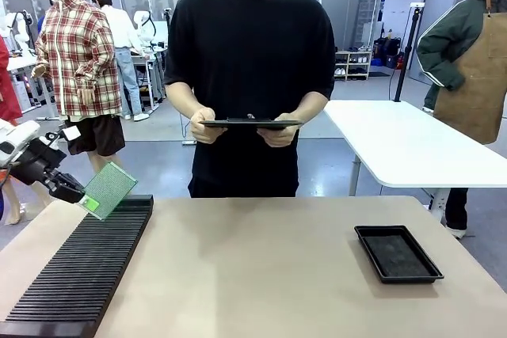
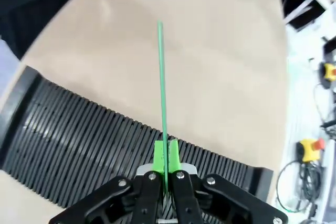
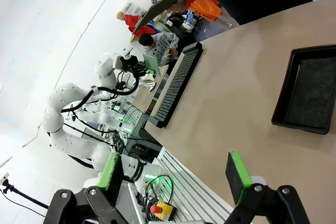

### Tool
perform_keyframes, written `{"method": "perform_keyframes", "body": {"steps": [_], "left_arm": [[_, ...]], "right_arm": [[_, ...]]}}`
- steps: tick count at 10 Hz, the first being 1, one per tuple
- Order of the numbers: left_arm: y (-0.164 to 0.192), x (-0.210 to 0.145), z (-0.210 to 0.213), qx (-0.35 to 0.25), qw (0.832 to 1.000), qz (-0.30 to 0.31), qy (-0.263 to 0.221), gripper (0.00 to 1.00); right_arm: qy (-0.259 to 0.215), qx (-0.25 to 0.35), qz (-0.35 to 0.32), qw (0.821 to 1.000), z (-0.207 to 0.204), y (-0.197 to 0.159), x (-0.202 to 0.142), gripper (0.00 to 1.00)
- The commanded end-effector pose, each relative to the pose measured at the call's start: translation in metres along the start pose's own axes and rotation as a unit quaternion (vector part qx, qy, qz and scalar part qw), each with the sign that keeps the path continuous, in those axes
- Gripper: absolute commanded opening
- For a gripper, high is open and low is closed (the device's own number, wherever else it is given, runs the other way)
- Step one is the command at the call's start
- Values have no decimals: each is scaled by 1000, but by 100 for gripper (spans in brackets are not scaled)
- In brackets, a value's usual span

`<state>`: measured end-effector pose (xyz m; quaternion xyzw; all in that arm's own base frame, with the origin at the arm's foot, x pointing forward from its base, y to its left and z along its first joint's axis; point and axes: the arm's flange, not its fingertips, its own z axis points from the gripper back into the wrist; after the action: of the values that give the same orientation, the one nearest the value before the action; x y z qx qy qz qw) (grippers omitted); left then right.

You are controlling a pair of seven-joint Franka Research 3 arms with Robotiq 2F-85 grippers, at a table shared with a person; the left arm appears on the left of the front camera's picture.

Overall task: Inspect the PCB.
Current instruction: Pick up the Blank PCB and present it to the human.

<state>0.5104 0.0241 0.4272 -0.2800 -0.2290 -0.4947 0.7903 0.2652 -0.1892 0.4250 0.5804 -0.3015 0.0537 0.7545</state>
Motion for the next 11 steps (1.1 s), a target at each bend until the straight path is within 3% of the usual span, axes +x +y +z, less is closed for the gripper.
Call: {"method": "perform_keyframes", "body": {"steps": [1, 2, 3, 4, 5, 7, 8, 11], "left_arm": [[-2, 2, 4, 9, 1000, -15, 8, 0], [0, 0, 0, 0, 1000, 0, 0, 3], [13, 2, 5, -57, 993, 85, -65, 3], [20, 14, -4, -126, 972, 162, -112, 3], [25, 22, -22, -216, 935, 240, -145, 3], [34, 33, -60, -284, 882, 328, -181, 3], [37, 35, -81, -312, 856, 368, -185, 3], [42, 17, -130, -330, 808, 444, -202, 3]], "right_arm": [[-3, 4, 9, 1000, 1, 0, 0, 100], [-3, 4, 9, 1000, 1, 0, 0, 100], [-3, 4, 9, 1000, 1, 0, 0, 100], [-3, 4, 9, 1000, 1, 0, 0, 100], [-3, 4, 9, 1000, 1, 0, 0, 100], [-3, 4, 9, 1000, 1, 0, 0, 100], [-3, 4, 9, 1000, 1, 0, 0, 100], [-3, 4, 9, 1000, 1, 0, 0, 100]]}}
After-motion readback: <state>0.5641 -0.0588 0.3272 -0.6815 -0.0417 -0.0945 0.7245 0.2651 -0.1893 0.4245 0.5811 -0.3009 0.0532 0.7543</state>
